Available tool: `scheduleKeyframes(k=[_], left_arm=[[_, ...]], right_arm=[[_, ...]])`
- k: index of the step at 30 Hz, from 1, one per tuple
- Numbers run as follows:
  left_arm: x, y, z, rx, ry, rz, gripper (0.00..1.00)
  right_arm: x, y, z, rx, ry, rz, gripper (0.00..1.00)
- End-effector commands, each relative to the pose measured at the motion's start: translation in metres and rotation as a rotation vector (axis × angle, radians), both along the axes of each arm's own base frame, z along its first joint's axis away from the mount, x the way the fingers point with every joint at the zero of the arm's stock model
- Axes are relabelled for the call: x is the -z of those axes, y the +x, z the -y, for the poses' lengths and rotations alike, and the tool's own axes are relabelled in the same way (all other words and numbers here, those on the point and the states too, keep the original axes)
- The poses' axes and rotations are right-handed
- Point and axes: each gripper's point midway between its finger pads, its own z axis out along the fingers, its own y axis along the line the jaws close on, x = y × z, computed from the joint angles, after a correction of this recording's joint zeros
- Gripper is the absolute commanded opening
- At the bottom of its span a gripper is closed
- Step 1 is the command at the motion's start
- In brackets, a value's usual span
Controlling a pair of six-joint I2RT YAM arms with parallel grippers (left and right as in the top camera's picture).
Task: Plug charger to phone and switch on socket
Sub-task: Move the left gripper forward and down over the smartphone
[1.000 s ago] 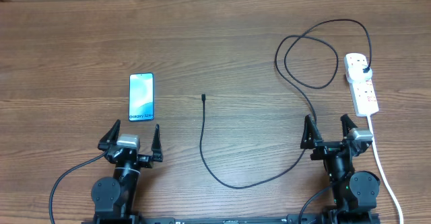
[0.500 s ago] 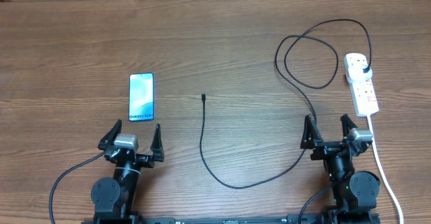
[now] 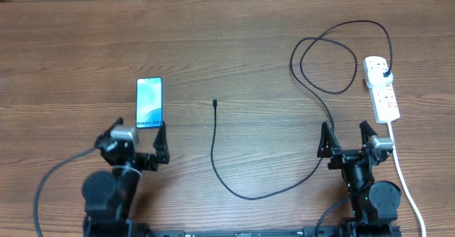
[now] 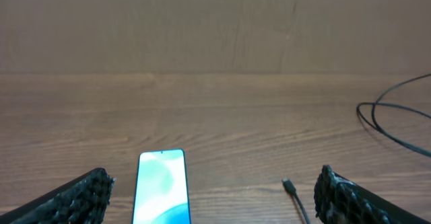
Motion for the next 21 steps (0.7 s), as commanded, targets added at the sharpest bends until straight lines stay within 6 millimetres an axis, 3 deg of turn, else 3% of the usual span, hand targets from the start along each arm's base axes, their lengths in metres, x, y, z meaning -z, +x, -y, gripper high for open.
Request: scheduleKeyframes(k=[1, 12, 21], left_arm=[[-0.035, 0.010, 0.000, 0.007, 0.020, -0.004, 1.00], [-0.091, 0.057, 0.004, 0.050, 0.046, -0.245, 0.99], [-0.104, 0.094, 0.006, 0.087, 0.057, -0.556, 1.00]], right_arm=[[0.002, 0.000, 0.000, 0.002, 0.004, 0.002, 1.00], [0.002, 0.000, 0.000, 0.003, 0.003, 0.002, 1.00], [0.002, 0.000, 0.000, 0.003, 0.003, 0.002, 1.00]])
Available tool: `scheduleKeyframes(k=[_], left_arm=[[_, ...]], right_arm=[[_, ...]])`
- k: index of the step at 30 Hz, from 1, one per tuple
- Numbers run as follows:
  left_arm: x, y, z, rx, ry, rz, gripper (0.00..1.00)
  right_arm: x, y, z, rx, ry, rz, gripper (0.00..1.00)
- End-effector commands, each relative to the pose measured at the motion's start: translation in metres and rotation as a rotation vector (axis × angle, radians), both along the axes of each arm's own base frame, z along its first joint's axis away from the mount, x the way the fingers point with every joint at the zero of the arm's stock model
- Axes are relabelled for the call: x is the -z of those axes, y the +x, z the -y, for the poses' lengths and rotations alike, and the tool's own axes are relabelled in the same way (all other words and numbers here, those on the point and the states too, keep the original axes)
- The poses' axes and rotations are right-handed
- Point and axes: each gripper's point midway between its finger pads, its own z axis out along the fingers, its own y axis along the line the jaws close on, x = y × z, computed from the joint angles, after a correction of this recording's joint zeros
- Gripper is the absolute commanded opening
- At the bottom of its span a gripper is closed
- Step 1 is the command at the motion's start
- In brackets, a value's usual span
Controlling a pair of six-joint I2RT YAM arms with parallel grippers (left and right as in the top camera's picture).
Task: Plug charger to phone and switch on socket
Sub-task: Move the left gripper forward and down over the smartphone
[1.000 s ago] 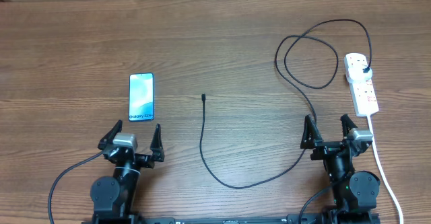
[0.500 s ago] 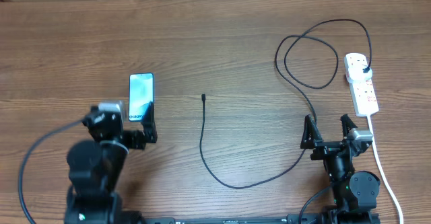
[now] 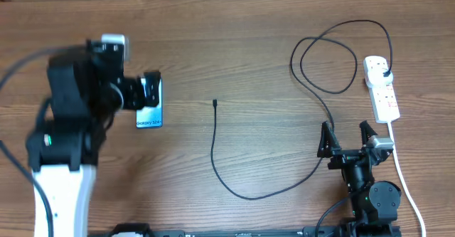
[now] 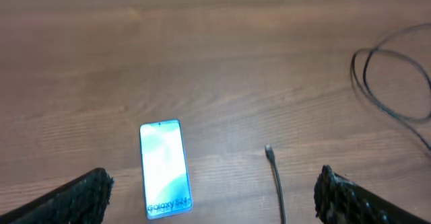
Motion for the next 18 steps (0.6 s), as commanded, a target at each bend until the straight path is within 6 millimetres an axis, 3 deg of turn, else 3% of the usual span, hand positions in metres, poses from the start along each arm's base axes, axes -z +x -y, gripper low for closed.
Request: scheduleKeyframes(k=[1, 5, 12, 18], left_arm=[[-0.012, 0.016, -0.001, 0.022, 0.011, -0.059, 1.00], [0.011, 0.030, -0.003, 0.016, 0.015, -0.206, 1.00], [0.069, 0.055, -0.006, 0.001, 0.016, -0.367, 0.99], [0.124, 0.069, -0.031, -0.189, 0.064, -0.520, 1.00]], right_arm=[[0.003, 0.000, 0.000, 0.003, 0.003, 0.001, 1.00], [0.003, 0.000, 0.000, 0.002, 0.003, 0.001, 1.00], [0.003, 0.000, 0.000, 0.003, 0.003, 0.001, 1.00], [0.003, 0.000, 0.000, 0.003, 0.003, 0.001, 1.00]])
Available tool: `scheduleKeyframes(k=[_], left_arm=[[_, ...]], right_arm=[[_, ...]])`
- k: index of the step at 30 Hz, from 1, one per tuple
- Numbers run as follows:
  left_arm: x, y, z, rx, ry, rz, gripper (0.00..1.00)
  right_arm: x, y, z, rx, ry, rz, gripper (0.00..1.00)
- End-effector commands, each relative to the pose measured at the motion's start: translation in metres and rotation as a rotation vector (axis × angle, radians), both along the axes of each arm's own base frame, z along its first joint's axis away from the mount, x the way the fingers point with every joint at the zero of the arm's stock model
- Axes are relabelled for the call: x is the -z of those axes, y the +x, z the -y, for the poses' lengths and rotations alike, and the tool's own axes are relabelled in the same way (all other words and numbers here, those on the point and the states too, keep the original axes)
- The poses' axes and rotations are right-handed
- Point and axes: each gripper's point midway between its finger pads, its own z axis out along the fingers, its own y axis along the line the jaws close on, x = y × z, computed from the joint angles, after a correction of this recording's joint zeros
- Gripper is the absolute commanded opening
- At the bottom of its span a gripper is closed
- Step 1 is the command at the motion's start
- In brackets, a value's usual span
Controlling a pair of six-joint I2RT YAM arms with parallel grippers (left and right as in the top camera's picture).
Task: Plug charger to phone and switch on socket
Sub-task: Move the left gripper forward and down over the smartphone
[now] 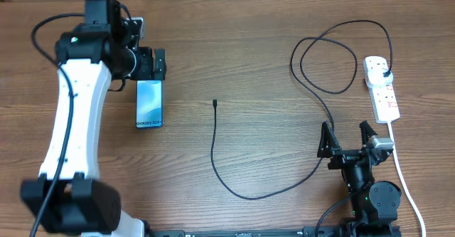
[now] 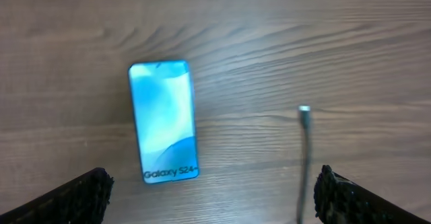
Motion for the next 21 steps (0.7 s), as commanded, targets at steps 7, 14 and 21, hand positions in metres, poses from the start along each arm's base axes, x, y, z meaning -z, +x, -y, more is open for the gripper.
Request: scheduleKeyframes(k=[7, 14, 21], left_arm=[[0.080, 0.017, -0.024, -0.119, 0.085, -0.199, 1.00], [0.145, 0.020, -0.028, -0.120, 0.116, -0.331, 0.99], [0.178, 0.023, -0.037, -0.131, 0.169, -0.373, 1.00]], right_arm=[[0.003, 0.000, 0.000, 0.003, 0.002, 0.001, 1.00], [0.003, 0.000, 0.000, 0.003, 0.002, 0.001, 1.00], [0.003, 0.000, 0.000, 0.003, 0.002, 0.001, 1.00]])
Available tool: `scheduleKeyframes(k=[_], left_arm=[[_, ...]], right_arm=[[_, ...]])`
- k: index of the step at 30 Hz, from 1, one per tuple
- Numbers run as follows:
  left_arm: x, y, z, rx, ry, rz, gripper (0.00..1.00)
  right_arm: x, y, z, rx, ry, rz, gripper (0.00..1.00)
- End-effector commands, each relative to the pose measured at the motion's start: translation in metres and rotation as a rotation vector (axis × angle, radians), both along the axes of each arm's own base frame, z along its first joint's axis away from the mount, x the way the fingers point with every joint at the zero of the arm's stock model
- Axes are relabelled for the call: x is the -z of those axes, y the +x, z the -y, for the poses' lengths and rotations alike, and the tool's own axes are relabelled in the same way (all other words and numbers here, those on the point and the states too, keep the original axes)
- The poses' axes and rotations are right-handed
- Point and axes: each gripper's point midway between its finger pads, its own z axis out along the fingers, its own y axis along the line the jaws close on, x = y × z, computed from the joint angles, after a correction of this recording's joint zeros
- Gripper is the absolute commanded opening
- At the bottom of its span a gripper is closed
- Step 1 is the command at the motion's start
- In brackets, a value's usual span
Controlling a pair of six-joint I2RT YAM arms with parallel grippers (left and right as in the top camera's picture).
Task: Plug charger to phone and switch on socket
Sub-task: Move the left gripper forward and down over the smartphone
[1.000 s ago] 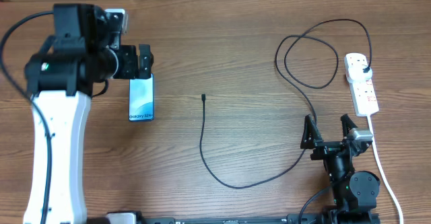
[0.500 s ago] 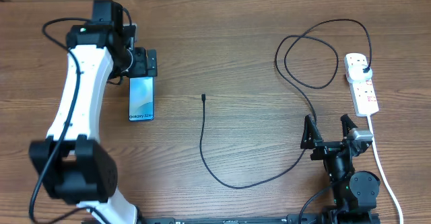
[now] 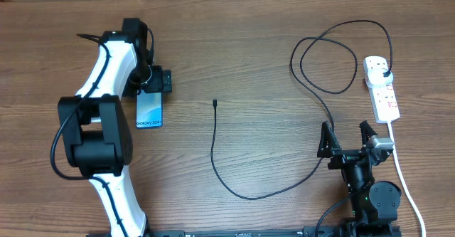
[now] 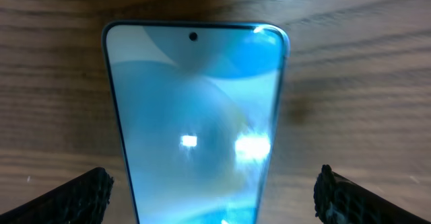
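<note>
The phone [image 3: 150, 109] lies face up on the table, its blue screen lit; it fills the left wrist view [image 4: 195, 123]. My left gripper [image 3: 153, 80] hangs open over the phone's far end, one finger on each side of it [image 4: 209, 197]. The black charger cable [image 3: 234, 183] curls across the middle of the table, its free plug [image 3: 215, 103] lying loose to the right of the phone. The white socket strip [image 3: 382, 90] lies at the far right with the charger plugged in. My right gripper [image 3: 348, 139] rests open near the front edge.
The cable makes loops [image 3: 334, 55] behind the right arm, between it and the strip. A white lead [image 3: 405, 180] runs from the strip to the front edge, past the right arm's base.
My left gripper has come down closer over the phone's far end; the phone now fills the wrist view. Phone, cable and right arm have not moved.
My left arm was folded at the front edge, its open gripper just short of the phone. Then it stood raised left of the phone, then reached over the phone's far end. Now it sits low over that end, still open.
</note>
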Motion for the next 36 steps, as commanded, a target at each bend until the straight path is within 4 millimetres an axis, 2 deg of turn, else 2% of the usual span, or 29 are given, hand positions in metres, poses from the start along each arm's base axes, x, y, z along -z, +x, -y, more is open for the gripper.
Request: scheduleKeyframes(k=[1, 8, 17, 23, 30, 36], left_arm=[[0.008, 0.005, -0.011, -0.026, 0.041, -0.003, 0.99], [0.009, 0.006, -0.021, -0.055, 0.095, 0.004, 1.00], [0.033, -0.006, -0.006, -0.058, 0.009, -0.018, 1.00], [0.043, -0.016, -0.005, -0.069, 0.006, -0.041, 1.00], [0.049, -0.026, 0.000, -0.073, -0.019, -0.071, 0.91], [0.049, -0.026, 0.001, -0.071, -0.018, -0.071, 0.82]], right_arm=[[0.002, 0.000, 0.000, 0.003, 0.002, 0.001, 1.00], [0.002, 0.000, 0.000, 0.003, 0.002, 0.001, 1.00], [0.002, 0.000, 0.000, 0.003, 0.002, 0.001, 1.00], [0.002, 0.000, 0.000, 0.003, 0.002, 0.001, 1.00], [0.002, 0.000, 0.000, 0.003, 0.002, 0.001, 1.00], [0.002, 0.000, 0.000, 0.003, 0.002, 0.001, 1.00]])
